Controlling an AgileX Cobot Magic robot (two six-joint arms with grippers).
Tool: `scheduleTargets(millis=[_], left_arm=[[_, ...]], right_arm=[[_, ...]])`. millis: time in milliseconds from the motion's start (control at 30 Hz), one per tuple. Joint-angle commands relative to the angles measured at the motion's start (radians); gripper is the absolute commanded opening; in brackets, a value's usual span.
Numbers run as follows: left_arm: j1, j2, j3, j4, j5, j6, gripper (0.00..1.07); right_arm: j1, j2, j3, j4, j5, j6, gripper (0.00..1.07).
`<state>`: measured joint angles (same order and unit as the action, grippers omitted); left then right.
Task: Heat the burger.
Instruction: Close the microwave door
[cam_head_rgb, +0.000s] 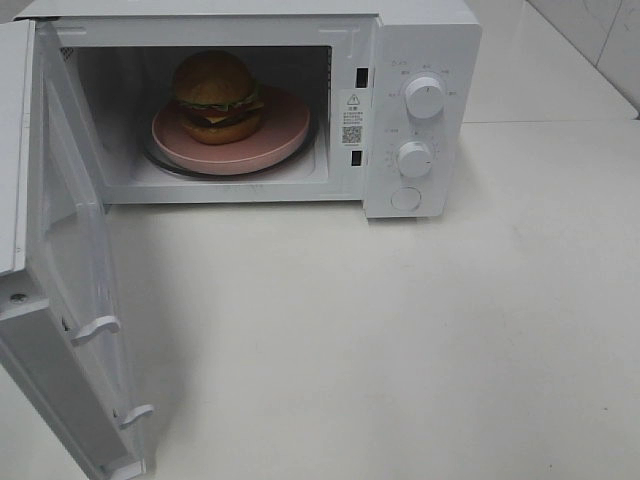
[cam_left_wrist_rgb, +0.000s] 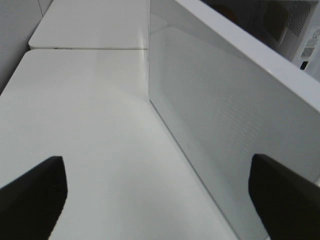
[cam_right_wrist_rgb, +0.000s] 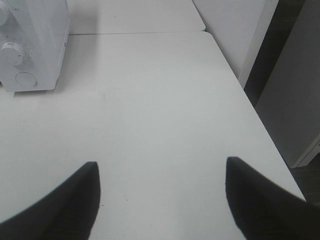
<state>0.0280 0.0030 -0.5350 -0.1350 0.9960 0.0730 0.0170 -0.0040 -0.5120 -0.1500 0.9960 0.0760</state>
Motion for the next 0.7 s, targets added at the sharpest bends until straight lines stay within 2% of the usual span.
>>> scheduleTargets(millis=[33, 67, 100, 133, 167, 200, 233, 267, 300, 333, 367, 500, 667, 700], left_arm=[[0.002, 0.04, -0.01, 0.002, -0.067, -0.011, 0.75], [0.002, 0.075, -0.01, 0.011, -0.1, -0.011, 0.65], [0.002, 0.075, -0.01, 0.011, -0.1, -0.011, 0.65], [0.002, 0.093, -0.01, 0.016, -0.117, -0.011, 0.57], [0.002, 0.129, -0.01, 0.022, -0.148, -0.011, 0.43], [0.002, 0.129, -0.01, 0.022, -0.148, -0.011, 0.43], [0.002, 0.146, -0.01, 0.023, -0.164, -0.011, 0.35], [0.002, 0.192, -0.01, 0.023, -0.197, -0.018, 0.14], [0.002, 0.192, -0.01, 0.023, -0.197, -0.018, 0.14], [0.002, 0.211, -0.01, 0.023, -0.21, -0.018, 0.04], [0.002, 0.261, -0.008, 0.025, -0.243, -0.018, 0.0], [0.002, 0.327, 0.008, 0.023, -0.317, -0.018, 0.0], [0.002, 0.439, 0.087, 0.028, -0.541, -0.018, 0.0], [0.002, 0.439, 0.087, 0.028, -0.541, -0.018, 0.0]], right_arm=[[-0.007, -0.024, 0.003, -0.007, -0.005, -0.001, 0.69], [-0.007, -0.024, 0.003, -0.007, -0.005, -0.001, 0.69], [-0.007, -0.024, 0.003, -0.007, -0.005, -0.001, 0.69], [-0.007, -0.024, 0.003, -0.007, -0.005, -0.001, 0.69], [-0.007, -0.024, 0.003, -0.007, -0.005, -0.001, 0.69], [-0.007, -0.024, 0.003, -0.007, -0.005, -0.001, 0.69], [-0.007, -0.024, 0.003, -0.007, -0.005, -0.001, 0.69], [-0.007, -0.024, 0.003, -0.007, -0.005, -0.001, 0.69], [-0.007, -0.024, 0.003, -0.007, -0.005, -0.001, 0.69], [-0.007, -0.024, 0.003, -0.007, -0.005, -0.001, 0.69], [-0.007, -0.024, 0.003, -0.007, -0.005, -0.001, 0.69], [-0.007, -0.024, 0.003, -0.007, -0.005, -0.001, 0.69], [-0.007, -0.024, 0.003, -0.007, -0.005, -0.001, 0.69], [-0.007, -0.024, 0.003, -0.007, -0.005, -0.001, 0.69]])
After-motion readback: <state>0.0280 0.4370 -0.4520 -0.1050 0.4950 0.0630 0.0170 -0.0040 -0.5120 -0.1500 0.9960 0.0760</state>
